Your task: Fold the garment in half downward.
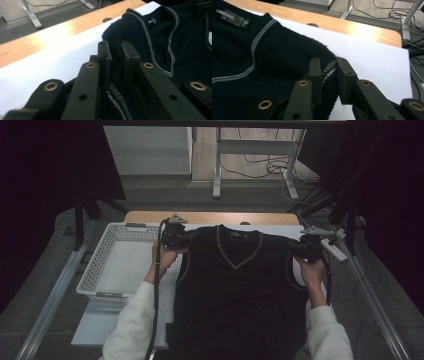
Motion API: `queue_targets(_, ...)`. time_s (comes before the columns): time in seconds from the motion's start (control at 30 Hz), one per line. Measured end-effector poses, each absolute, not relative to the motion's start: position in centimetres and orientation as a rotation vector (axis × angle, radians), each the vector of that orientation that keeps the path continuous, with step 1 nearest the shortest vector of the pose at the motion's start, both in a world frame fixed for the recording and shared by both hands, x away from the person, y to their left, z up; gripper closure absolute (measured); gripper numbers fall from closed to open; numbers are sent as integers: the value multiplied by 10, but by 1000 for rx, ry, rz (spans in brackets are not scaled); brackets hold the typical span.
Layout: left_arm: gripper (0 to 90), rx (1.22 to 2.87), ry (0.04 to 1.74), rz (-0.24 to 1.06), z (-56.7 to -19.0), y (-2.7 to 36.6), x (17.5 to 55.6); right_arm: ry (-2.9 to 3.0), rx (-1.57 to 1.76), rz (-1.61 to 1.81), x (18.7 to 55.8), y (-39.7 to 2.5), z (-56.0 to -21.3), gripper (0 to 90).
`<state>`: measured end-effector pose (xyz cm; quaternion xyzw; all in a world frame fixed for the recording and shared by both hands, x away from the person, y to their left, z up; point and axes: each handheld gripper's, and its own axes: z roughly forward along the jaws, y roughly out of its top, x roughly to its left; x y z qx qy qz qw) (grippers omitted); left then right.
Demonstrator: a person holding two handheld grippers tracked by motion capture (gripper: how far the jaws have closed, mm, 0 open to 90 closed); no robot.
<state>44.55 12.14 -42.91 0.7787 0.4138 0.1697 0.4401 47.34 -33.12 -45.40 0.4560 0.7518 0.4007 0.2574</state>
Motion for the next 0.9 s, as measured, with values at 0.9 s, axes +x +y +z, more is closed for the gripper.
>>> queue_targets(0.9, 774, 1958, 993, 407, -431, 129, 436, 2080, 1197, 1057, 472, -315, -436, 749)
